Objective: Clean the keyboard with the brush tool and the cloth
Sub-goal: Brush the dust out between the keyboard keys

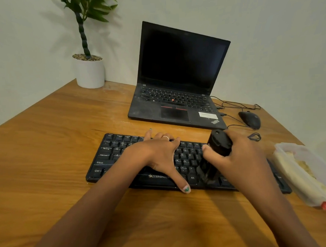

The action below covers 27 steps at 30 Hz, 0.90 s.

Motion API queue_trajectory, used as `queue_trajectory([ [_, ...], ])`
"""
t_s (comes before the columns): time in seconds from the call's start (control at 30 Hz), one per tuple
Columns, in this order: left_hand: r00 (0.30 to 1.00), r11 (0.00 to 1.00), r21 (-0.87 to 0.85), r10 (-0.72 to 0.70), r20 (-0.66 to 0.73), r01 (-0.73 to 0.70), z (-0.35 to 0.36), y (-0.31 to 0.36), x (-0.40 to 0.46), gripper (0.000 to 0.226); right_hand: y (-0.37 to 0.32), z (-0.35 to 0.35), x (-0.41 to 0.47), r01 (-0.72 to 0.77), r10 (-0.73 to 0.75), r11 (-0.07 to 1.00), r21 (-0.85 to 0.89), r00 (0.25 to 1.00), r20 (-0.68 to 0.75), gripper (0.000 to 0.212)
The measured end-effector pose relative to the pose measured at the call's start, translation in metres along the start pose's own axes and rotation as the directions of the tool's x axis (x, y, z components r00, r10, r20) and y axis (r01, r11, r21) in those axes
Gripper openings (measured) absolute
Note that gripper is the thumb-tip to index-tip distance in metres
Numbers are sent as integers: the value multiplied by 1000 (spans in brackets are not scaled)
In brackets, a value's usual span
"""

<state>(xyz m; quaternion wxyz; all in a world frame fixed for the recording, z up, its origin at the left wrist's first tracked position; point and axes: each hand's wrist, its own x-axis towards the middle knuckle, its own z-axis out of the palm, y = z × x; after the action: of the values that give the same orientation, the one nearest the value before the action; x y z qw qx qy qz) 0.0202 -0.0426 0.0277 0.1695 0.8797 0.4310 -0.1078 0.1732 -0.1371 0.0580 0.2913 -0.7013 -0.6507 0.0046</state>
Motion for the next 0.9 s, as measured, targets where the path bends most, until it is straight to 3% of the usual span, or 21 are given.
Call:
queue_trajectory([
  [0.07,1000,1000,6,2,-4,-2,0,0,0,131,-1,0,2,49,-50,999,-10,997,-63,20],
  [0.17,1000,1000,14,1,-6,0,0,0,0,131,-3,3,2,-10,0,981,196,999,51,16],
  [0.23,1000,1000,5,-1,-3,1,0,0,0,132,2,3,6,-66,55,984,163,996,70,15],
  [0.33,1000,1000,1,-3,0,3,0,0,0,131,6,2,11,6,-4,998,63,999,-45,20],
  [0.43,1000,1000,-2,1,1,-1,1,-1,1,132,4,4,8,-47,24,957,285,996,85,15],
  [0.5,1000,1000,-7,1,-1,-1,1,-2,1,132,7,7,11,-79,59,961,264,995,82,16],
  [0.6,1000,1000,-11,1,-2,-1,1,-1,0,131,11,7,16,-23,30,985,171,999,-36,16],
  [0.7,1000,1000,-2,3,-2,-3,1,-1,1,132,9,9,14,-70,31,937,342,993,116,13],
  [0.77,1000,1000,-7,2,-3,-2,1,-1,1,132,11,10,16,-77,51,952,296,994,94,16],
  [0.83,1000,1000,-14,1,-3,-1,1,-1,1,132,13,9,20,-29,35,987,160,999,-33,19],
  [0.9,1000,1000,-11,3,-1,-3,1,0,0,131,13,8,20,-13,21,983,185,999,-40,18],
])
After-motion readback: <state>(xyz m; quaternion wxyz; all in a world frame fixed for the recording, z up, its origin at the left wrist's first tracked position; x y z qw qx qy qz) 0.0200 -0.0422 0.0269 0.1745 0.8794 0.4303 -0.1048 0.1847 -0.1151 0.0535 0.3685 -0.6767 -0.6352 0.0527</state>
